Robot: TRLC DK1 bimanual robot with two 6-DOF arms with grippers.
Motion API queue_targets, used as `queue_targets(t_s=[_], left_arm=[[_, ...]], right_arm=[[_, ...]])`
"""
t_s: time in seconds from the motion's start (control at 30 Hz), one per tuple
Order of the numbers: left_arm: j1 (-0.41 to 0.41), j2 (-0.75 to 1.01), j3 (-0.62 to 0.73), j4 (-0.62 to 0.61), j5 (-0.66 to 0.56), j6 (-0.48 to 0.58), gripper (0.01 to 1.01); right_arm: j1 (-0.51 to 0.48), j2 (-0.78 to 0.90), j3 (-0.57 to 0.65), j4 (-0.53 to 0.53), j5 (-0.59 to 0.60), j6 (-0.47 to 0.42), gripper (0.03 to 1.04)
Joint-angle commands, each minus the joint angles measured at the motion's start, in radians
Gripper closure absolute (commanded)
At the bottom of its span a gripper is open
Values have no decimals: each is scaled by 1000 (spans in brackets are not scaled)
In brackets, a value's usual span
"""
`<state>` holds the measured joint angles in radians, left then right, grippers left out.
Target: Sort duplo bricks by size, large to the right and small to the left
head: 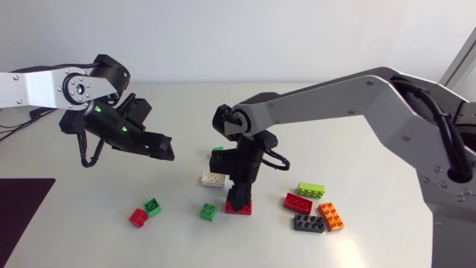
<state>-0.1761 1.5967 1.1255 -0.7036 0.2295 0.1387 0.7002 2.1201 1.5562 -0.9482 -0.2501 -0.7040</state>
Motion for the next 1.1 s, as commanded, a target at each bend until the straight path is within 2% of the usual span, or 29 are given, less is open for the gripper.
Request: queue_targets(t_s=[0.0,0.37,0.47,0.63,0.8,1.07], left_arm=[[4,-21,-20,-11,7,9,46],[7,-37,-38,-11,22,9,46],[7,-41,-41,-11,24,7,46],[9,-47,-50,-11,25,10,46],[9,-50,-50,-11,25,12,46],[1,-57,-47,-10,28,9,46]], right_arm=[[-7,14,-58,12,8,-25,430],[-16,-28,-133,54,26,-23,452],[-15,-45,-166,115,25,-18,638],[-16,-69,-194,158,23,-17,820],[-51,-95,-208,160,25,-23,831],[-196,-190,-243,126,25,-63,831]])
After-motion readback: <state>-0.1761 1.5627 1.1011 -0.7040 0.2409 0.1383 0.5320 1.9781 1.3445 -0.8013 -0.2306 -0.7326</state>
